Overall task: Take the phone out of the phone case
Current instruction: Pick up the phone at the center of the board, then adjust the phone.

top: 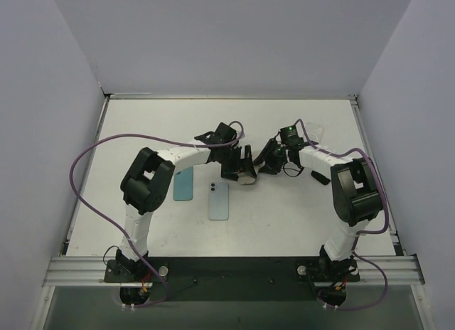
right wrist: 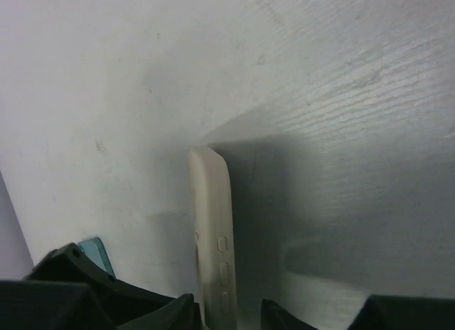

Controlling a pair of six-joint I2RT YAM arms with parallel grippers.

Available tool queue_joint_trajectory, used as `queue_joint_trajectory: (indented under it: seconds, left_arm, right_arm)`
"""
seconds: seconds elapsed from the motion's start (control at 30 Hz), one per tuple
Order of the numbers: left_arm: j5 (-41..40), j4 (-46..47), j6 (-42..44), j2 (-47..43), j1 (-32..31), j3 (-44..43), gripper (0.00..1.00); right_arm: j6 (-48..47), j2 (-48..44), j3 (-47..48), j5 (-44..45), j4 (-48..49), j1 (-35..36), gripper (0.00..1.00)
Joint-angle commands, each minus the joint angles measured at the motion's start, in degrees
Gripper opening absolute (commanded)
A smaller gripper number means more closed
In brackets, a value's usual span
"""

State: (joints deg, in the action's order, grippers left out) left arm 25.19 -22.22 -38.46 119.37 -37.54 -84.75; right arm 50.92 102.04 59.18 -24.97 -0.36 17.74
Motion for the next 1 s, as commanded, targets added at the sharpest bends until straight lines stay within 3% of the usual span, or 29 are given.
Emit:
queue_joint_trajectory:
  seconds: [0.0, 0.03, 0.1, 0.13, 0.3, 0.4, 0.57, 0.8, 0.9, 0.97]
  left_arm:
    - [4.1, 4.3, -1.5, -3.7, -0.2, -0.9, 0.50]
    - [4.8, 4.5, -1.5, -3.9, -0.1, -1.0, 0.52]
    - [5.8, 4.1, -1.4, -4.1, 0.0, -1.6, 0.61]
    - [6.7, 3.8, -1.2, -4.1, 0.4, -1.7, 0.73]
    - [9.9, 4.1, -1.0, -8.3, 2.2, -0.2, 0.88]
    - [13.0, 5.9, -2.0, -12.3, 4.1, 2.4, 0.91]
    - [17.4, 16.7, -7.9, -19.9, 7.2, 11.6, 0.94]
    - [17.7, 17.9, -7.2, -22.5, 8.1, 14.8, 0.94]
    - [21.1, 24.7, -12.1, -23.1, 9.0, 18.8, 0.94]
    - [25.5, 36.6, -17.5, -22.8, 12.0, 22.3, 0.94]
  right_arm:
    - [0.6, 1.3, 1.0, -3.8, 4.3, 0.0, 0.19]
    - [0.4, 1.4, 0.8, -4.9, 5.4, 0.1, 0.00]
    - [-0.2, 0.8, -0.2, -5.3, 6.5, 0.0, 0.00]
    - [-1.0, -0.3, -0.6, -5.0, 6.8, -0.1, 0.00]
    - [-2.7, -4.0, -2.5, -8.5, 9.0, -3.1, 0.00]
    - [-3.5, -6.4, -2.4, -12.5, 10.1, -5.7, 0.00]
    - [-3.4, -9.7, -3.1, -16.2, 11.1, -9.1, 0.00]
    - [-2.8, -14.1, -3.4, -19.9, 10.7, -9.5, 0.00]
    - [0.9, -15.9, -6.3, -26.9, 19.3, -9.8, 0.00]
    - [7.0, -16.5, -9.2, -32.4, 30.8, -10.0, 0.00]
